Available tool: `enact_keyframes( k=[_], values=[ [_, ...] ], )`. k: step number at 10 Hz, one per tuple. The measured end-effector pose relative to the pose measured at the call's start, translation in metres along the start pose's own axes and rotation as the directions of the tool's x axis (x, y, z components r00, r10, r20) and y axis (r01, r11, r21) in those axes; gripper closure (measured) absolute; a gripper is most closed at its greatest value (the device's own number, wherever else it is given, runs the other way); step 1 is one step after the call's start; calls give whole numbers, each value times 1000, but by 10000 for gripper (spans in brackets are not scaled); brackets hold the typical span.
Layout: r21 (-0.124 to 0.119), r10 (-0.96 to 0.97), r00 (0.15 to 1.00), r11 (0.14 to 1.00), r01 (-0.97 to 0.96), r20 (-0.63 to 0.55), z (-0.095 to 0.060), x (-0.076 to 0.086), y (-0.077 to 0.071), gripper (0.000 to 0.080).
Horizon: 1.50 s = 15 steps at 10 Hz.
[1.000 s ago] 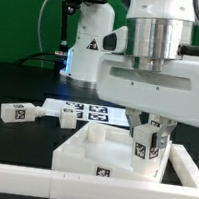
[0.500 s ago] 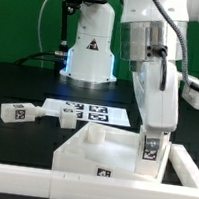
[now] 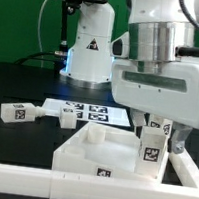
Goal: Assemble square table
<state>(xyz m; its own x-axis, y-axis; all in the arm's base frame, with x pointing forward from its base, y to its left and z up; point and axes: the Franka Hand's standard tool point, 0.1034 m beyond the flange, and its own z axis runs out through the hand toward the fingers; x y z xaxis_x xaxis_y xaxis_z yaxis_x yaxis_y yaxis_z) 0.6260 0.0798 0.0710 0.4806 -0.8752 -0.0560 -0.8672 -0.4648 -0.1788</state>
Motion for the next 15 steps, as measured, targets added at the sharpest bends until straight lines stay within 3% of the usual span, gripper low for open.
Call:
enact_keyframes(
  k=[3, 4, 6, 8, 9, 11, 12, 13, 15],
  values=[
    [-10, -240, 971, 971, 240, -9, 0, 4, 1, 151],
    [-30, -463, 886, 886, 463, -18, -2, 6, -1, 151],
    [-47, -743, 668, 667, 744, 32, -2, 11, 2, 151],
    [-46, -779, 626, 624, 780, 32, -1, 13, 2, 151],
    [-47, -773, 633, 632, 774, 32, -1, 13, 2, 151],
    [-47, -771, 637, 635, 771, 32, -1, 13, 2, 424],
    [-48, -718, 695, 694, 719, 28, -1, 13, 2, 424],
    [-50, -665, 746, 745, 666, 24, -1, 13, 2, 516],
    [-58, -475, 880, 878, 475, 9, -3, 13, 1, 515]
  ],
)
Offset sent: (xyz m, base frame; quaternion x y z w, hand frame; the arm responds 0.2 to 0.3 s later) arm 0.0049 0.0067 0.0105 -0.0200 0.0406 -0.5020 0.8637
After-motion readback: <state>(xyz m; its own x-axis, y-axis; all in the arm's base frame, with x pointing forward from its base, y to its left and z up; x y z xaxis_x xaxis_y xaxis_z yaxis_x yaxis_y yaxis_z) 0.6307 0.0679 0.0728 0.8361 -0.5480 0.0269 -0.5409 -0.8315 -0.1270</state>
